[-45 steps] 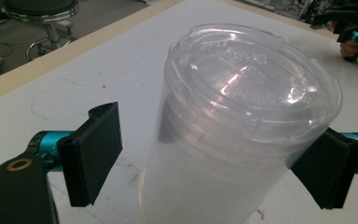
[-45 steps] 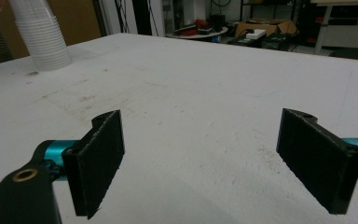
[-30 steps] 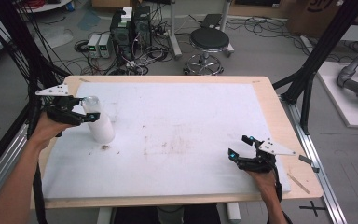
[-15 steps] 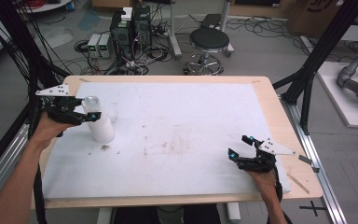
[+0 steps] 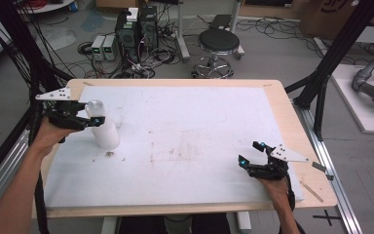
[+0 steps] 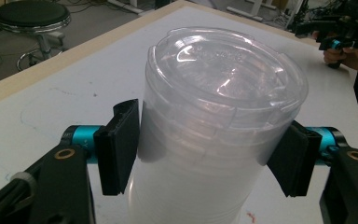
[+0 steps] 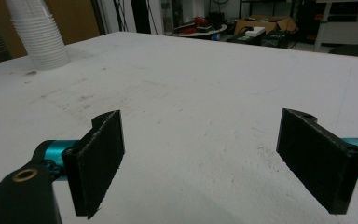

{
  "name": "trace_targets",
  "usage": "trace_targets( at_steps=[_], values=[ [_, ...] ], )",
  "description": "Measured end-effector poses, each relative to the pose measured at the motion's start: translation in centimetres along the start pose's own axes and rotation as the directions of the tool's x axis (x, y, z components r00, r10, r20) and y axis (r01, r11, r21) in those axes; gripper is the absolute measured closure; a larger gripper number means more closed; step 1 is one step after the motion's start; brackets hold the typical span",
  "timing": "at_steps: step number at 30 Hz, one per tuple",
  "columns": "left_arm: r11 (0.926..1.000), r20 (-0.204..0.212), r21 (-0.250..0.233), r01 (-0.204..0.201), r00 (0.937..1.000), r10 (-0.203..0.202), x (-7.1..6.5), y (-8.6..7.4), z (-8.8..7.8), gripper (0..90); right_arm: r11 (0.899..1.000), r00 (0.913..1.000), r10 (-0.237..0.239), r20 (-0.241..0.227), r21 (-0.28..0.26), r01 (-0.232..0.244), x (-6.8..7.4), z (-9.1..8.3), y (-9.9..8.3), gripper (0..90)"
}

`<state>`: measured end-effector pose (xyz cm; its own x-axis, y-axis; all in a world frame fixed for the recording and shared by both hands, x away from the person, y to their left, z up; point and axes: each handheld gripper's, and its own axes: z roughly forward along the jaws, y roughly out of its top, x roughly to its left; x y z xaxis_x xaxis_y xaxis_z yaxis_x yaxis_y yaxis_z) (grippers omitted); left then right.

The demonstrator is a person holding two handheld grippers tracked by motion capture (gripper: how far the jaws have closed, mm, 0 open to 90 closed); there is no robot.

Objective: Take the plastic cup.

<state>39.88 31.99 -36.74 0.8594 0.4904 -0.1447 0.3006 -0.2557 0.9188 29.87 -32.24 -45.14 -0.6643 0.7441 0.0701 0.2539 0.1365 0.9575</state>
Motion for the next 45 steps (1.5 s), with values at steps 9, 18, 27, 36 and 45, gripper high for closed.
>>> trace_targets(
  at_steps=[9, 18, 27, 36, 45],
  values=[
    [0.9996, -0.009, -0.028, -0.007, 0.9999, 0.006, -0.2, 0.7, -0.7, 33.2, 1.0, 1.0, -0.002, 0.001, 0.001, 0.002, 0.0, 0.0, 0.0, 15.0],
    [0.9972, -0.028, -0.063, -0.04, 0.9989, 0.038, -0.6, 4.0, -2.5, 33.6, 1.0, 1.0, -0.002, 0.001, 0.003, 0.002, 0.0, 0.1, 0.0, 14.9],
    [0.9932, -0.054, -0.075, -0.089, 0.9949, 0.085, -1.5, 8.3, -4.3, 34.2, 1.0, 1.0, 0.002, -0.002, 0.004, -0.002, 0.0, 0.0, 0.0, 14.9],
    [0.9903, -0.072, -0.077, -0.116, 0.9913, 0.11, -2.4, 11.1, -5.6, 34.8, 1.0, 1.0, 0.007, -0.006, 0.005, -0.007, 0.0, 0.0, 0.0, 14.9],
    [0.9881, -0.02, -0.104, -0.113, 0.9935, 0.112, -5.7, 11.1, -3.7, 34.9, 1.0, 0.9999, 0.008, -0.006, -0.003, -0.008, -0.1, 0.0, 0.0, 14.9]
  ],
)
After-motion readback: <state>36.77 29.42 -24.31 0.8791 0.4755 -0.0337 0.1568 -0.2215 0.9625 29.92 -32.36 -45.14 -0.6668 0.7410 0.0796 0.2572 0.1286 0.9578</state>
